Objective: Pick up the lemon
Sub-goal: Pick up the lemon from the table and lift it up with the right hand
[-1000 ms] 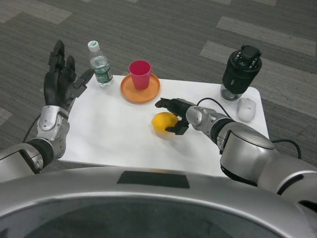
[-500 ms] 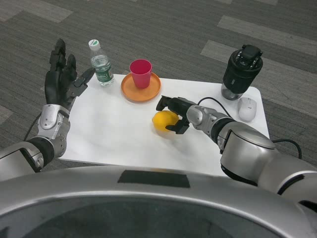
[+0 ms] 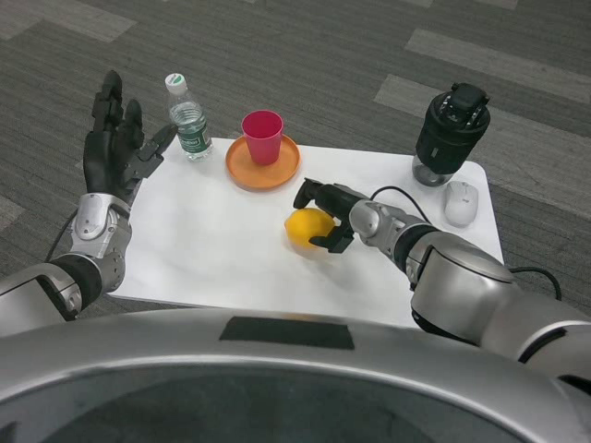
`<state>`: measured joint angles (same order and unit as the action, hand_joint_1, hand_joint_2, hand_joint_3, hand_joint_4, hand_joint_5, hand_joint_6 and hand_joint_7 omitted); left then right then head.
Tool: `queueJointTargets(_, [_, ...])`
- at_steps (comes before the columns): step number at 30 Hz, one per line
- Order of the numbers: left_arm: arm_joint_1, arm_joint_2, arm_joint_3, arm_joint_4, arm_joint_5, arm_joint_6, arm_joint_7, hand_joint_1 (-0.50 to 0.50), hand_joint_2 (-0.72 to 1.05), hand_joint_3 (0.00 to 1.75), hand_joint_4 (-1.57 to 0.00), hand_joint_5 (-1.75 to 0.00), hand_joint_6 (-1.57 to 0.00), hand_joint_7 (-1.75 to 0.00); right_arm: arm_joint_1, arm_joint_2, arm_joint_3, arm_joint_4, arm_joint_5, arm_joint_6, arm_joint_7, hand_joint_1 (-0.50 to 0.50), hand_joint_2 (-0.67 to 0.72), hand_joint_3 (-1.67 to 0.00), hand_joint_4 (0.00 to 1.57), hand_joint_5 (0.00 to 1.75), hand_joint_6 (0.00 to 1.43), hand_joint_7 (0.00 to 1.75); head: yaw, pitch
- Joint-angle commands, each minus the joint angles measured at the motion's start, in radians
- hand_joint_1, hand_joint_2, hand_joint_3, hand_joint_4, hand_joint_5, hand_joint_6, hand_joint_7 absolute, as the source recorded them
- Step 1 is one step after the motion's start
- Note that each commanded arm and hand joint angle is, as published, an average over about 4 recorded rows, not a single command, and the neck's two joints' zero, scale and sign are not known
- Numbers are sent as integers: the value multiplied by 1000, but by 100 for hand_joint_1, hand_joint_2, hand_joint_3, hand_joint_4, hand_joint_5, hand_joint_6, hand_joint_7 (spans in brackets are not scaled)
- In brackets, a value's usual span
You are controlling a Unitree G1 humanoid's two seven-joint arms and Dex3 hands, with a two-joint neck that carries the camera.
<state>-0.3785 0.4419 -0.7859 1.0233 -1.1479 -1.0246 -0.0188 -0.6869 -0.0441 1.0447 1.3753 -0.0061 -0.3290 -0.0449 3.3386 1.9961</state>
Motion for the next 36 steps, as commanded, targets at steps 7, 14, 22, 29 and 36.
queueJointTargets(7, [10, 11, 19, -5, 7, -8, 0, 50, 87, 9, 0, 0, 0, 0, 133, -101, -172, -229, 1, -3, 18, -25, -60, -127, 6, 175, 14, 140, -11, 8])
queueJointTargets(14, [10, 12, 19, -5, 7, -8, 0, 50, 87, 9, 0, 0, 0, 0, 263, -164, -336, -472, -41, 12, 42, -25, -60, -127, 9, 175, 14, 140, -19, 18])
queueJointTargets(22, [10, 14, 20, -5, 8, -9, 0, 50, 87, 9, 0, 0, 0, 0, 368, -189, -574, -677, -154, 46, 48, -25, -60, -127, 9, 175, 16, 140, -39, 34])
queueJointTargets(29, [7, 14, 22, -5, 8, -9, 0, 50, 87, 9, 0, 0, 0, 0, 437, -191, -761, -742, -167, 46, 48, -25, -60, -127, 9, 175, 17, 140, -65, 51])
queueJointTargets(36, [2, 14, 22, -4, 8, -9, -1, 50, 87, 9, 0, 0, 0, 0, 479, -191, -857, -808, -121, 43, 48, -25, -60, -127, 11, 175, 19, 140, -112, 87])
